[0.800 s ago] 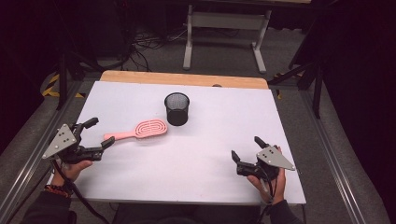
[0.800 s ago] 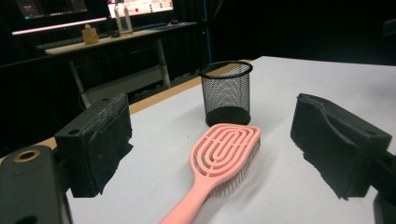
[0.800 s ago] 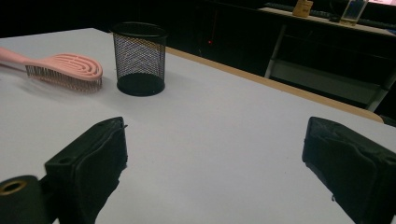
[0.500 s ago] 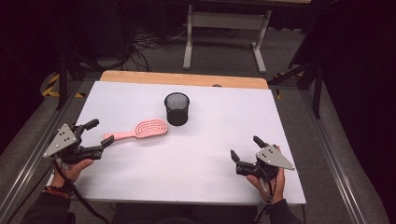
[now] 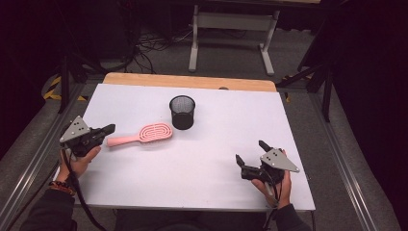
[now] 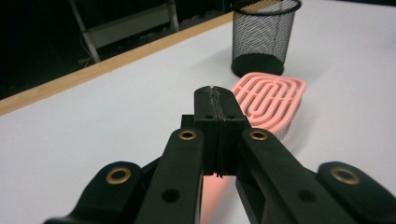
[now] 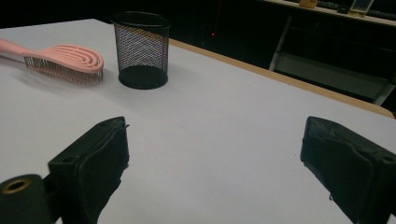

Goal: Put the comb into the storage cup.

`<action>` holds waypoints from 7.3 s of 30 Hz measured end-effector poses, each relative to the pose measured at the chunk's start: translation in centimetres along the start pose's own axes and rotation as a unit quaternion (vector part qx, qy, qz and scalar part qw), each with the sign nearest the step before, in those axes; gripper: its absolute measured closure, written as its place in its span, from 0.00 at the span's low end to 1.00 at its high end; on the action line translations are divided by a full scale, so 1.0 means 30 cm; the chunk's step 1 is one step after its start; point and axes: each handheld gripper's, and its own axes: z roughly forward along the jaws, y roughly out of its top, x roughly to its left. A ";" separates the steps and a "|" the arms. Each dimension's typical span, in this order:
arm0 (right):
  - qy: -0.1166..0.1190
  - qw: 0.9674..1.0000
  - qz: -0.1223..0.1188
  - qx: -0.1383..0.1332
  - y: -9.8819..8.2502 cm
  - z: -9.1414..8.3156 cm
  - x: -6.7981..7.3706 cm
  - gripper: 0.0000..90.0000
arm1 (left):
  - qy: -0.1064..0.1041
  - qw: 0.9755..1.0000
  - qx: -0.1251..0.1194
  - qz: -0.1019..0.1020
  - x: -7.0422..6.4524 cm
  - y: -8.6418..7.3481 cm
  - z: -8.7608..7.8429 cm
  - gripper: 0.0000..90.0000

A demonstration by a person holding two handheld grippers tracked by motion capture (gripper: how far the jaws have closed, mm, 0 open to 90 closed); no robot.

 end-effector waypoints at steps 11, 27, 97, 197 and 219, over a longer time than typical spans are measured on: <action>0.004 1.000 -0.002 0.012 -0.009 0.011 0.005 0.09 | 0.000 0.995 0.095 -0.011 0.045 -0.011 0.116 1.00; 0.022 1.000 -0.008 0.019 -0.016 0.018 0.014 0.09 | 0.004 0.982 0.190 -0.003 0.042 -0.037 0.169 1.00; 0.033 0.999 -0.013 0.023 -0.016 0.013 0.011 0.09 | -0.044 0.970 0.239 0.026 -0.102 -0.005 0.155 0.97; 0.040 0.999 -0.006 -0.006 0.076 0.096 0.044 0.09 | 0.030 0.999 0.028 -0.011 -0.266 0.114 0.115 0.77; 0.072 0.996 -0.006 -0.045 0.226 0.165 0.136 0.08 | -0.021 0.997 -0.064 0.029 -0.411 0.106 0.161 0.77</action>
